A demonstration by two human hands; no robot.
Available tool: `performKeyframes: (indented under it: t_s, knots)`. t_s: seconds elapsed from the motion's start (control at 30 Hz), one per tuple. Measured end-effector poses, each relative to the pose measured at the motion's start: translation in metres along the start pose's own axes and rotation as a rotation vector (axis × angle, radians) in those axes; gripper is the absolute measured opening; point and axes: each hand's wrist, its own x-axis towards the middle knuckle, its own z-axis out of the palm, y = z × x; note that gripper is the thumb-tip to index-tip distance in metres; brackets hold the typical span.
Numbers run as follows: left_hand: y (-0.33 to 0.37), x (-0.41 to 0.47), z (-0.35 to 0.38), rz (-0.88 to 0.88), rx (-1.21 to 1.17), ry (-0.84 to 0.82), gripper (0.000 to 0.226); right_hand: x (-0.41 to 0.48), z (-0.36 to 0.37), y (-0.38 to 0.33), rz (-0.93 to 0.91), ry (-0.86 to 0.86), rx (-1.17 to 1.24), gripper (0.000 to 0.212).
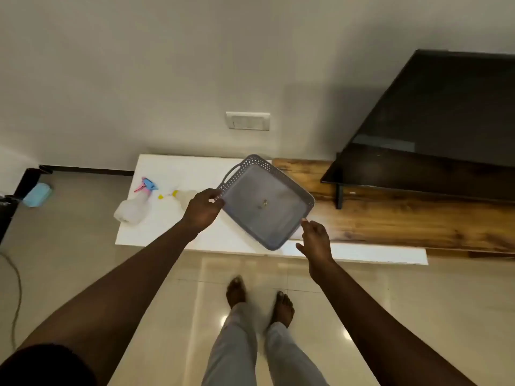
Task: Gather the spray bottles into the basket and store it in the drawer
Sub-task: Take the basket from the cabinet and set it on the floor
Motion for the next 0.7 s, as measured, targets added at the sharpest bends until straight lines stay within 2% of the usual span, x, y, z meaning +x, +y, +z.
performKeyframes:
  t_s: [0.13,0.37,0.53,0.63,0.7]
  knots:
    - [0.003,0.052,0.011,-0.027,0.039,-0.04,0.039,0.043,0.013,0.011,0.046,0.054,0.001,0.065]
    - [-0.009,0.159,0.026,-0.072,0.104,-0.05,0.062,0.114,0.038,0.033,0.102,0.196,-0.029,0.066]
    - [-0.017,0.21,0.04,-0.17,0.104,-0.161,0.064,0.15,0.048,0.047,0.16,0.275,0.033,0.036]
    - [-0.021,0.223,0.05,-0.225,0.065,-0.223,0.042,0.156,0.05,0.05,0.17,0.295,0.049,0.012]
    - [-0.024,0.227,0.057,-0.22,0.059,-0.21,0.032,0.159,0.05,0.052,0.173,0.31,0.06,0.009]
